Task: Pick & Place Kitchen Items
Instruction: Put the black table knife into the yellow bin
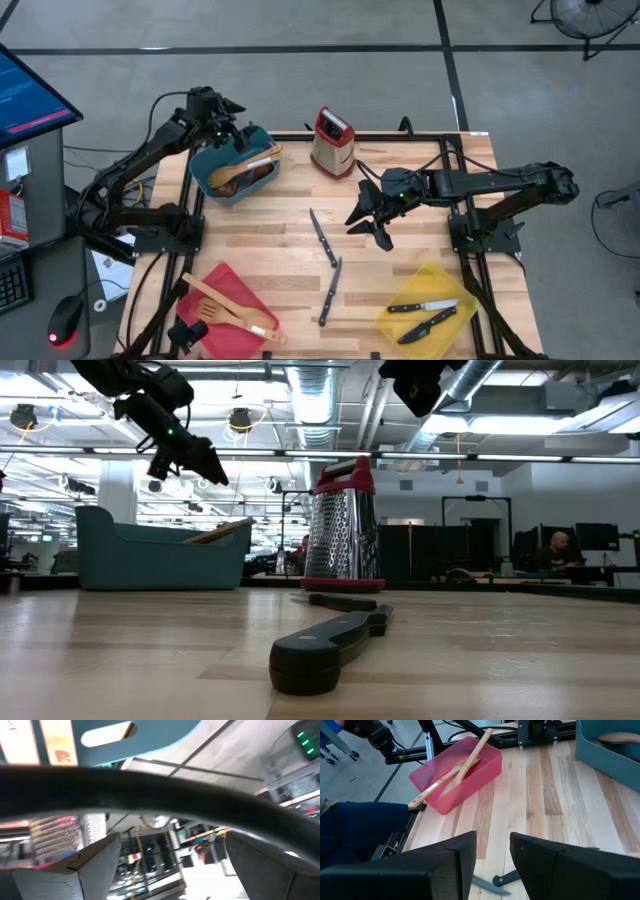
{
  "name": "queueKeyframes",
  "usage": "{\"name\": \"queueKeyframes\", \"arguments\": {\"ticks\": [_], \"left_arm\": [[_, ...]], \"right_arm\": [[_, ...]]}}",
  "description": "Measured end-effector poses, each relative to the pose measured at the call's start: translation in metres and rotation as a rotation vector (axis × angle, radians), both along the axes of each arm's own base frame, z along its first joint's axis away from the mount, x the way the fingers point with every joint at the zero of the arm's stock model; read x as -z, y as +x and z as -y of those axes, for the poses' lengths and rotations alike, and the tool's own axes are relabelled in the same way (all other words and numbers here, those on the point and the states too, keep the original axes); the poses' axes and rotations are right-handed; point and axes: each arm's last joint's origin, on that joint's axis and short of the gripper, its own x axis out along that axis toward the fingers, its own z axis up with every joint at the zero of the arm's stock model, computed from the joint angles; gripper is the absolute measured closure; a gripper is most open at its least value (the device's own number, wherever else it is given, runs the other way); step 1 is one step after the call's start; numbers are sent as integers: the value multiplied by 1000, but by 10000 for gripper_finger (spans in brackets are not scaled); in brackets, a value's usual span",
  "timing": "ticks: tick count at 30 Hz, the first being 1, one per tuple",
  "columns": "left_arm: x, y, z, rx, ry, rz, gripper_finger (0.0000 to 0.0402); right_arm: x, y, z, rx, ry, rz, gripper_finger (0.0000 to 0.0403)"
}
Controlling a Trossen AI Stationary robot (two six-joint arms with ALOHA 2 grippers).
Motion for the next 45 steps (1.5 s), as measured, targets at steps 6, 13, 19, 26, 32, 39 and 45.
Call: {"name": "queueKeyframes", "arguments": {"ticks": [6,13,19,26,32,39,45], "left_arm": [[-9,4,5,129,36,81,60],[-24,13,22,302,189,73,60],[-33,21,40,548,521,-136,60],[-45,24,62,867,1115,-508,60],[-51,29,75,1028,1502,-738,60],[-53,28,73,1030,1651,-936,60],[-58,29,70,943,1672,-996,60]], "right_arm": [[0,0,0,0,0,0,274],[0,0,0,0,0,1,274],[0,0,0,0,0,1,274],[0,0,0,0,0,2,274],[-1,0,0,0,0,8,274],[-1,0,0,0,0,8,274],[-1,0,0,0,0,8,274]]}}
